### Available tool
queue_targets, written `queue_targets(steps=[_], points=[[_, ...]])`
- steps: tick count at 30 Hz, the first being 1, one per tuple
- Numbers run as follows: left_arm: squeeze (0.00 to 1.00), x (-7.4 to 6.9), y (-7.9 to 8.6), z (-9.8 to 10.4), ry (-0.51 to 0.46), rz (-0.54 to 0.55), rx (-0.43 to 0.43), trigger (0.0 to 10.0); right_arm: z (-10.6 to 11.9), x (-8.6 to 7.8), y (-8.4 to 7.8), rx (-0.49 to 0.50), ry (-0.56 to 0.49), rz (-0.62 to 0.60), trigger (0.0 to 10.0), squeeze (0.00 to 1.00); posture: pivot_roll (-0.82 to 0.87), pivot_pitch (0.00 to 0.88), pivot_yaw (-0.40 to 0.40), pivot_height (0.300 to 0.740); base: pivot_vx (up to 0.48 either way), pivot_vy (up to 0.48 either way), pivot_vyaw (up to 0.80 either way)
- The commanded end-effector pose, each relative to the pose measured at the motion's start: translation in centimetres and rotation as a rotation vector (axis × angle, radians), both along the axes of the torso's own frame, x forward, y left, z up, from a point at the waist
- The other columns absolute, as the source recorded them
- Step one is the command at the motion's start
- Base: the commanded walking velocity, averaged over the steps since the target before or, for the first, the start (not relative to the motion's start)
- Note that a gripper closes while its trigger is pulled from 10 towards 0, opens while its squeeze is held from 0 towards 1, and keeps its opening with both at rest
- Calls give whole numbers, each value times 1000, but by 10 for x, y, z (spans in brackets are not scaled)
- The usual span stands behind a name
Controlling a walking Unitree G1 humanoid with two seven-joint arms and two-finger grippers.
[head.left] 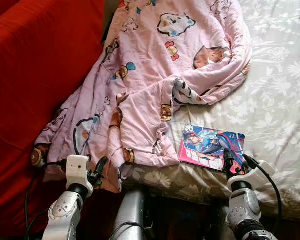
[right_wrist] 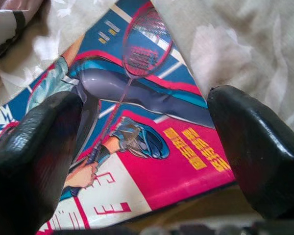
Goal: Clean up the room
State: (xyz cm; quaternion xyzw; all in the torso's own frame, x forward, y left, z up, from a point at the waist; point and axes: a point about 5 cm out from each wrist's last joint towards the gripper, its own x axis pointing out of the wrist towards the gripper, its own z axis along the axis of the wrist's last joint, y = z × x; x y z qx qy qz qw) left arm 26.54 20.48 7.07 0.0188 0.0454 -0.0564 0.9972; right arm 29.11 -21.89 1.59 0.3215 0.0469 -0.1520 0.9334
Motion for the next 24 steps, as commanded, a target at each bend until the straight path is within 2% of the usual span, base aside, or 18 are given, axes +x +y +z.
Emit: queue_targets(steps=[1, 10, 11, 13, 15, 17, 19, 21, 23, 24], points=[[0, -6, 7, -5, 34, 7, 30, 10000, -19, -16, 4, 58, 79, -12, 10000, 0, 208, 297, 196, 622, 0, 0, 0], [0, -10, 5, -4, 26, -21, 64, 10000, -33, -29, 10, 89, 116, 48, 10000, 0, 214, 307, 206, 622, 0, 0, 0], [0, -11, 6, -4, 28, -24, 71, 10000, -37, -32, 13, 139, 112, 51, 10000, 0, 218, 310, 212, 622, 0, 0, 0], [0, -11, 6, -4, 28, -27, 75, 10000, -38, -33, 14, 159, 109, 49, 10000, 0, 219, 311, 213, 622, 0, 0, 0], [0, -12, 6, -4, 29, -31, 81, 10000, -40, -36, 15, 221, 93, 50, 10000, 0, 223, 313, 217, 622, 0, 0, 0], [0, -13, 6, -3, 28, -36, 92, 10000, -43, -38, 19, 307, 64, 59, 10000, 0, 231, 318, 222, 622, 0, 0, 0], [0, -13, 7, -3, 26, -39, 101, 10000, -44, -39, 21, 329, 59, 70, 10000, 0, 232, 318, 223, 622, 0, 0, 0], [0, -16, 8, -1, 18, -44, 118, 10000, -46, -41, 29, 376, 42, 120, 10000, 0, 239, 326, 229, 622, 0, 0, 0], [0, -18, 10, -1, 24, -39, 122, 10000, -47, -43, 35, 465, 0, 127, 10000, 0, 245, 329, 231, 622, 0, 0, 0], [0, -18, 11, -1, 25, -37, 123, 10000, -48, -43, 36, 480, -6, 122, 10000, 0, 246, 329, 231, 622, 0, 0, 0]])
